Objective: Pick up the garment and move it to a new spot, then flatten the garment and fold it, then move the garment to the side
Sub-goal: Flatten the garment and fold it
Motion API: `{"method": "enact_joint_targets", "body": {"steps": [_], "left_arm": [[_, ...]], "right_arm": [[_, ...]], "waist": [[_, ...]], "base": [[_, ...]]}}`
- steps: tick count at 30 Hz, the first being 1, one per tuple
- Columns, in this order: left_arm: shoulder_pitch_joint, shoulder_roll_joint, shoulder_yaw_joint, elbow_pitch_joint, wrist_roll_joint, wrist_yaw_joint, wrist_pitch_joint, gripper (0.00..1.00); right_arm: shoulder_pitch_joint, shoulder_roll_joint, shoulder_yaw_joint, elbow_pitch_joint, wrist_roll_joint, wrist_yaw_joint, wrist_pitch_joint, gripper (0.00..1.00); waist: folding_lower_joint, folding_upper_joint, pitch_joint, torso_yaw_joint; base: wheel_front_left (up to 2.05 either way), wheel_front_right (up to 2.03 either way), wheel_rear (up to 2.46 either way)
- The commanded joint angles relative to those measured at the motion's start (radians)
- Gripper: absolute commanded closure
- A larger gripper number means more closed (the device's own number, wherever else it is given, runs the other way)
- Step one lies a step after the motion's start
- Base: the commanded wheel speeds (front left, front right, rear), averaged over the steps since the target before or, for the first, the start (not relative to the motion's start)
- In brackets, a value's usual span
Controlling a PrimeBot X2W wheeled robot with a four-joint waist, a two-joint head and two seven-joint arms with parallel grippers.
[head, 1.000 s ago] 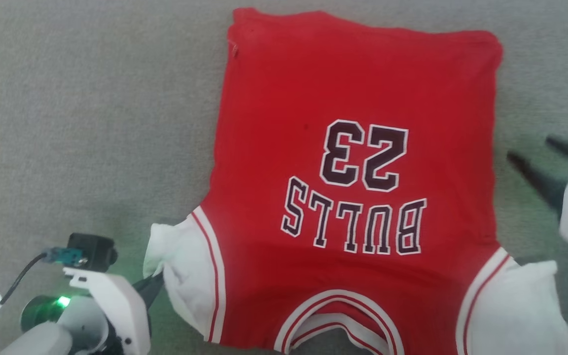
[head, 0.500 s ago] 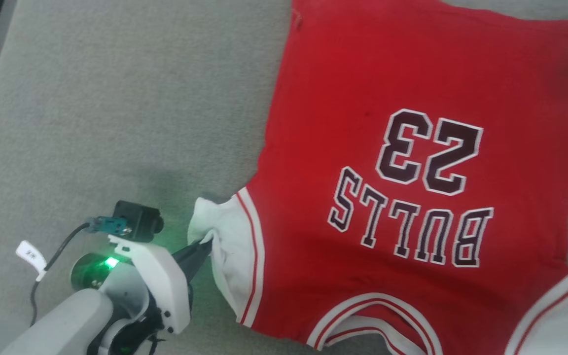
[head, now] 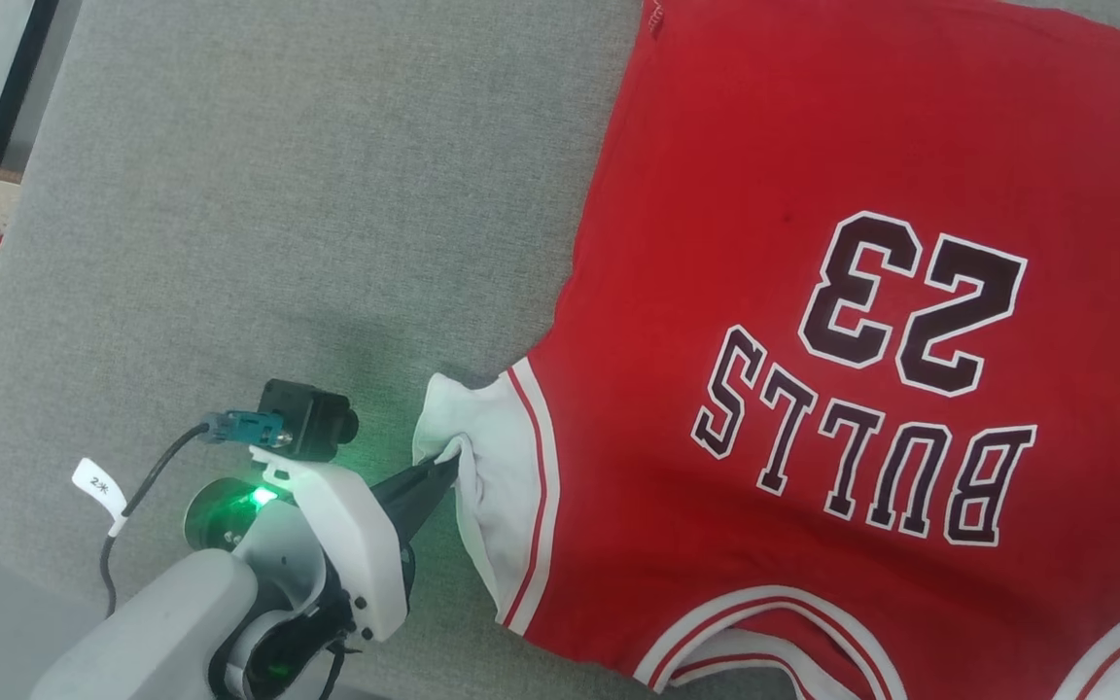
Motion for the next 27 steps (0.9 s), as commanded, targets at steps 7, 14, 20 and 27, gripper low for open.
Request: {"method": "enact_joint_targets", "body": {"steps": [7, 14, 20, 27], "left_arm": [[-0.003, -0.008, 0.0, 0.081, -0.003, 0.014, -0.006, 1.0], [0.005, 0.027, 0.027, 0.071, -0.004, 0.037, -0.018, 1.0], [0.013, 0.064, 0.043, 0.041, -0.001, 0.048, -0.022, 1.0], [0.036, 0.124, 0.065, -0.005, -0.002, 0.071, -0.018, 1.0]], "right_arm": [[0.073, 0.021, 0.028, 0.022, 0.021, 0.0, 0.057, 1.0], [0.105, 0.013, 0.073, -0.088, 0.078, 0.0, 0.067, 1.0], [0.174, -0.008, 0.128, -0.222, 0.133, 0.0, 0.066, 1.0], [0.332, -0.005, 0.159, -0.431, 0.224, 0.0, 0.062, 1.0]], "waist": [[0.0, -0.0001, -0.017, -0.029], [0.0, -0.0001, -0.053, -0.102], [0.0, -0.0001, -0.076, -0.173], [0.0, -0.0001, -0.098, -0.281]], "base": [[0.0, 0.0, 0.0], [0.0, 0.0, 0.0], [0.0, 0.0, 0.0], [0.0, 0.0, 0.0]]}}
